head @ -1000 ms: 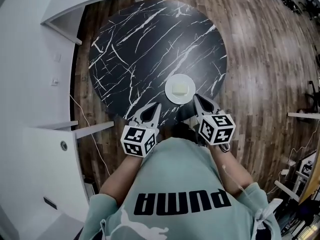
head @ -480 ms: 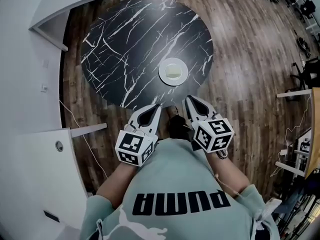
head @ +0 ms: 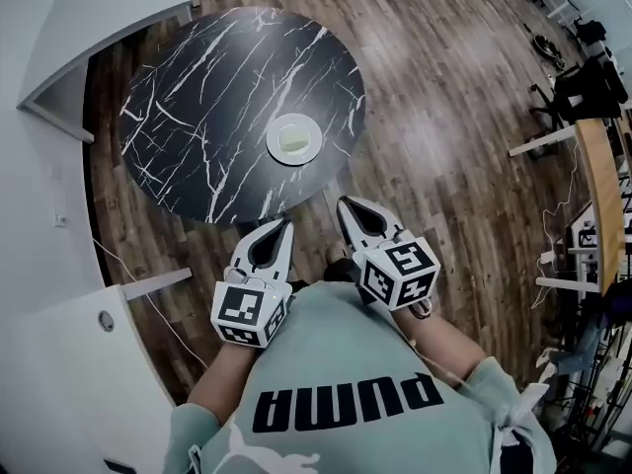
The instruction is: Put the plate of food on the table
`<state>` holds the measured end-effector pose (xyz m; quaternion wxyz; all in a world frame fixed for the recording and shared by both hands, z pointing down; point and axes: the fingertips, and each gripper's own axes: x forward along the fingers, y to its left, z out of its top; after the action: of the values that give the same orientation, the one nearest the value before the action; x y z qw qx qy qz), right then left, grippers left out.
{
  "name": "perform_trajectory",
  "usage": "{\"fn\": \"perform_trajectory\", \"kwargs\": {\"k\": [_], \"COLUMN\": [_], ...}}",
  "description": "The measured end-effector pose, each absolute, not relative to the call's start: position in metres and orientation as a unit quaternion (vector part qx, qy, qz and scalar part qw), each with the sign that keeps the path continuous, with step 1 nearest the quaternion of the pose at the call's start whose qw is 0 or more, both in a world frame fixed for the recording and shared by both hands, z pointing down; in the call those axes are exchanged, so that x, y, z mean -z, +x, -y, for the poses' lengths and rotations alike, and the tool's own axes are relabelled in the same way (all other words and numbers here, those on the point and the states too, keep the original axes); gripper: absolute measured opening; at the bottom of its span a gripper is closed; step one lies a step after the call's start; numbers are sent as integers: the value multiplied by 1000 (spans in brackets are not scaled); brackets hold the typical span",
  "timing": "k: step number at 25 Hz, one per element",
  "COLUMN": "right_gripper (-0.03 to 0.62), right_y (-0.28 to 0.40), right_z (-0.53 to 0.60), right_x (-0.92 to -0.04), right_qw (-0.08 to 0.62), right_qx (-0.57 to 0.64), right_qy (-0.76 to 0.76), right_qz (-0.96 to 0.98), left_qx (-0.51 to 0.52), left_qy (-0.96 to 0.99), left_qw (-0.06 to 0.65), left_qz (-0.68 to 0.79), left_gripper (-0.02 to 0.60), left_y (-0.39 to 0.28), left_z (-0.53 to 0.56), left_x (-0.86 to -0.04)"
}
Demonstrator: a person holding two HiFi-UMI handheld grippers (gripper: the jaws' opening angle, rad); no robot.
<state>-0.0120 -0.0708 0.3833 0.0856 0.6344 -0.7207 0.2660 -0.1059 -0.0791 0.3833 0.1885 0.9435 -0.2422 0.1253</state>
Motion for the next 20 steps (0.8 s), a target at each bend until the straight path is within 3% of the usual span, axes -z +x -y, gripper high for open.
{"fn": "perform_trajectory", "kwargs": {"k": [8,20], "right_gripper": [8,8], "right_y": [-2,84], "right_z": [33,-75], "right_x": [-383,-367], "right_qw": [81,65], "right_qx": [-255,-233], "right_qy": [637,672], "right_qz": [723,700], "left_qx": [-138,-141], "left_qy": [946,965], "left_qw": [182,148], "left_qz": [228,168], "left_gripper": [6,6], "left_y": [-91,10], "left_z": [46,-56], "left_x": [-390,-365]}}
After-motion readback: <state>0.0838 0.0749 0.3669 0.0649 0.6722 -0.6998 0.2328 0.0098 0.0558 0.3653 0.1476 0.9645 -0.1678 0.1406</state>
